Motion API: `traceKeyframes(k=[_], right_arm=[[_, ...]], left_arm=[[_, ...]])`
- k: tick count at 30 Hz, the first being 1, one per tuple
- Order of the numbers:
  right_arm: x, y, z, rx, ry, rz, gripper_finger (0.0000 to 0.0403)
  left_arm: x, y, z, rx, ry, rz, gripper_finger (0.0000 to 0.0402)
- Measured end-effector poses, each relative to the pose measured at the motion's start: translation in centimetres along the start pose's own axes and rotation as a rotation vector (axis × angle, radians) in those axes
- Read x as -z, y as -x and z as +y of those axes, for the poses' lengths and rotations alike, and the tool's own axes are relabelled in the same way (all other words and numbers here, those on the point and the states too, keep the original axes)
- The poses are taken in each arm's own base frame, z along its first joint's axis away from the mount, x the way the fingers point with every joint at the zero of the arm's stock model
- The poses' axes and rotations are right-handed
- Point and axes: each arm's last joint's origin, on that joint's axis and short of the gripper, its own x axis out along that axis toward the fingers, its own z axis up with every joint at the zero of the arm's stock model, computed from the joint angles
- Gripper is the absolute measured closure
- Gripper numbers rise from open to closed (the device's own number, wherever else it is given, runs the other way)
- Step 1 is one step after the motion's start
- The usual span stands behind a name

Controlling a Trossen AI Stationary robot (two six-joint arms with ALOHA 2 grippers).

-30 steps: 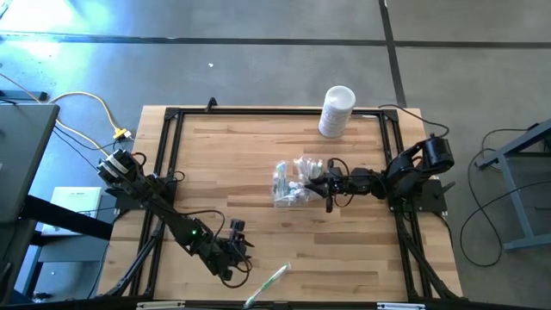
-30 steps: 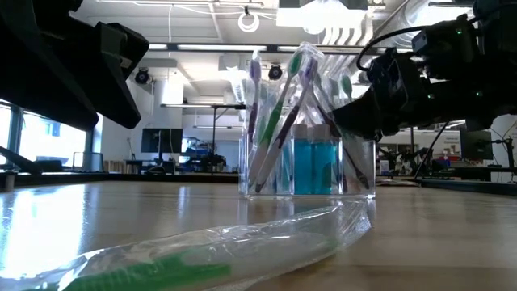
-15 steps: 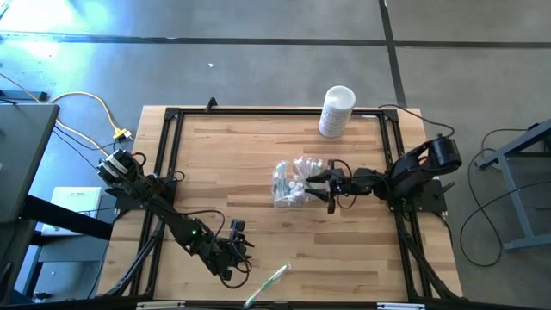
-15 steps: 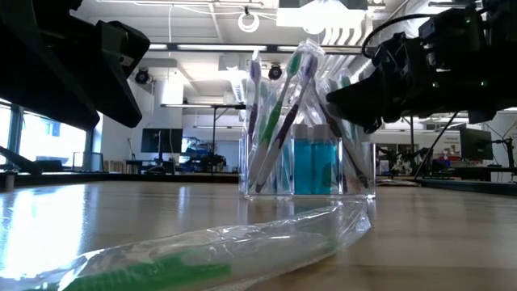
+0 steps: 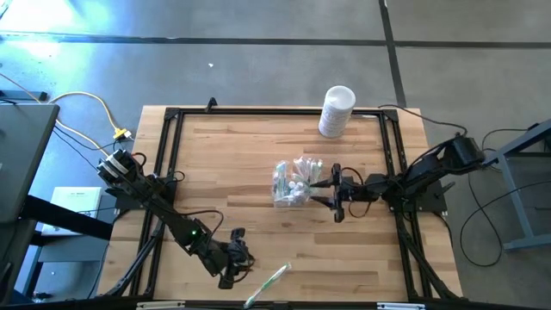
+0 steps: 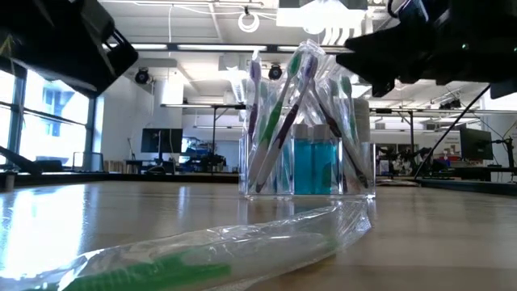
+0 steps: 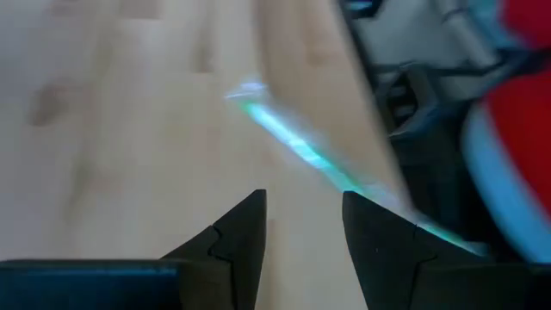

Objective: Pick & Place toothbrushing station
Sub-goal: Put the green toothbrush into the transparent organizer

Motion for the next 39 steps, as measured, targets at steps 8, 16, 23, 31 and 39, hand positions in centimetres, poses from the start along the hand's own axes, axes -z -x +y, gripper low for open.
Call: traceKeyframes(k=[8,16,23,31,39], right_arm=[[-1.0,0.7,2.0,-0.099,0.009,-0.045,0.0229],[-1.8,1.5,3.7,-0.170,0.007,-0.083,0.0229],[-1.5,2.7,7.0,-0.274,0.075,-0.048,0.0229],[-2.4,3.5,11.5,-0.359,0.079,0.010,0.0252],[-3.0,3.8,13.8,-0.434,0.073,0.021,0.0273]], left_arm=[[-3.0,-0.9,-2.1,0.013,-0.014,-0.013,0.0252],[-7.3,-3.5,-2.8,-0.167,0.091,0.170,0.0252],[-7.6,-5.4,-2.9,-0.290,0.154,0.318,0.0252],[-7.5,-7.0,-3.3,-0.271,0.157,0.320,0.0252],[-7.0,-7.1,-4.2,-0.269,0.226,0.264,0.0252]])
